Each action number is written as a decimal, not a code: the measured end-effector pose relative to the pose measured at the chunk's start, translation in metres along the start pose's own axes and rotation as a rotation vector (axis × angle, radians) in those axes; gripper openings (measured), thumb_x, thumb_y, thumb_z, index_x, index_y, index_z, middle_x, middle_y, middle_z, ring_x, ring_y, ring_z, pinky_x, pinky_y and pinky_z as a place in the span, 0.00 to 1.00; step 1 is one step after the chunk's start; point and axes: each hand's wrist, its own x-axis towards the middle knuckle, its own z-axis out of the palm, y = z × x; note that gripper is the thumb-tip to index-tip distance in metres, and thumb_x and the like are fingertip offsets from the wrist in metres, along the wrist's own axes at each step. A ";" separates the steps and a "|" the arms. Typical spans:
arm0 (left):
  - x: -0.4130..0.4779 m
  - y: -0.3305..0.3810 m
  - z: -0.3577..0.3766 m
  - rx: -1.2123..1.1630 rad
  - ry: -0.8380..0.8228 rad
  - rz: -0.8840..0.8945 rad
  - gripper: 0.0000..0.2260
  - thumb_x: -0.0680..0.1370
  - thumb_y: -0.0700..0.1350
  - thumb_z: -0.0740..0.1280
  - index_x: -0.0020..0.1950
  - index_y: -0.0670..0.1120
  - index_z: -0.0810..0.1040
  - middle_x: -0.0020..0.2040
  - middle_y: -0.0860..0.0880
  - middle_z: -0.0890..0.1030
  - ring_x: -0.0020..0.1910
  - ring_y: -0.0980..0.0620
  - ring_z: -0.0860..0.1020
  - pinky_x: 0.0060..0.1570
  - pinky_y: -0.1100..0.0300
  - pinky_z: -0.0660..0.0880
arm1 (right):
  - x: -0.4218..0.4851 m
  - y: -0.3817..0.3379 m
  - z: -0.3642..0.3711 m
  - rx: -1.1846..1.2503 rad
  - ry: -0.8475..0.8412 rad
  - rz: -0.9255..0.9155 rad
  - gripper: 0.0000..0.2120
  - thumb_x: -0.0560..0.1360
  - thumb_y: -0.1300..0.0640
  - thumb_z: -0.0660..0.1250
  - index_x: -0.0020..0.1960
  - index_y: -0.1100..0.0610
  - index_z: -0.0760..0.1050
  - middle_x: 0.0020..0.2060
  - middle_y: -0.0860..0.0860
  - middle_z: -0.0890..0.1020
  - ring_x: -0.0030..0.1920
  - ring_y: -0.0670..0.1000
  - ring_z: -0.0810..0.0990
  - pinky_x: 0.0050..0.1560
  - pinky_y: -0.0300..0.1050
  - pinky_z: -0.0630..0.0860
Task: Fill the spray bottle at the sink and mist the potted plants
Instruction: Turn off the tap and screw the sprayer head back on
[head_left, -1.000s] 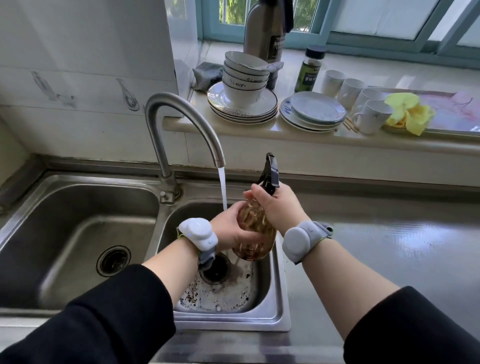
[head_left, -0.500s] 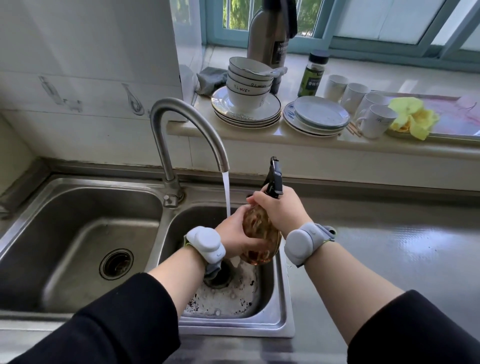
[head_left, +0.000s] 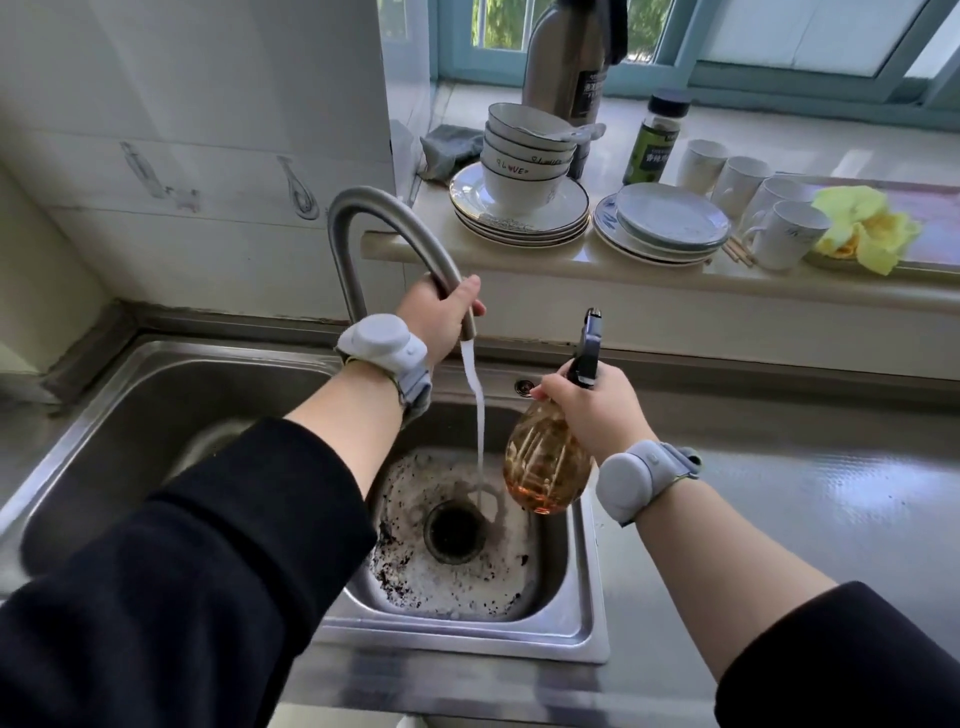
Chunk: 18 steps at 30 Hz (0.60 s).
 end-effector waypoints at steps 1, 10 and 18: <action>-0.004 -0.004 -0.005 0.014 0.016 0.012 0.10 0.77 0.51 0.62 0.38 0.50 0.75 0.37 0.50 0.81 0.36 0.50 0.79 0.43 0.54 0.77 | 0.000 0.000 0.002 -0.012 -0.003 -0.003 0.08 0.71 0.56 0.67 0.40 0.59 0.81 0.34 0.48 0.83 0.41 0.50 0.81 0.47 0.49 0.78; -0.034 -0.015 -0.040 0.148 0.243 0.060 0.19 0.76 0.52 0.64 0.26 0.46 0.74 0.21 0.52 0.75 0.20 0.57 0.73 0.26 0.71 0.70 | 0.003 0.007 0.017 -0.063 -0.012 -0.006 0.07 0.70 0.56 0.67 0.39 0.59 0.80 0.32 0.46 0.82 0.37 0.48 0.79 0.37 0.42 0.73; -0.041 -0.013 -0.045 0.176 0.205 0.036 0.18 0.77 0.52 0.62 0.32 0.44 0.75 0.25 0.52 0.76 0.23 0.58 0.74 0.29 0.69 0.71 | 0.004 0.002 0.031 -0.079 -0.080 -0.034 0.07 0.68 0.54 0.67 0.36 0.55 0.80 0.33 0.48 0.82 0.39 0.51 0.80 0.42 0.47 0.76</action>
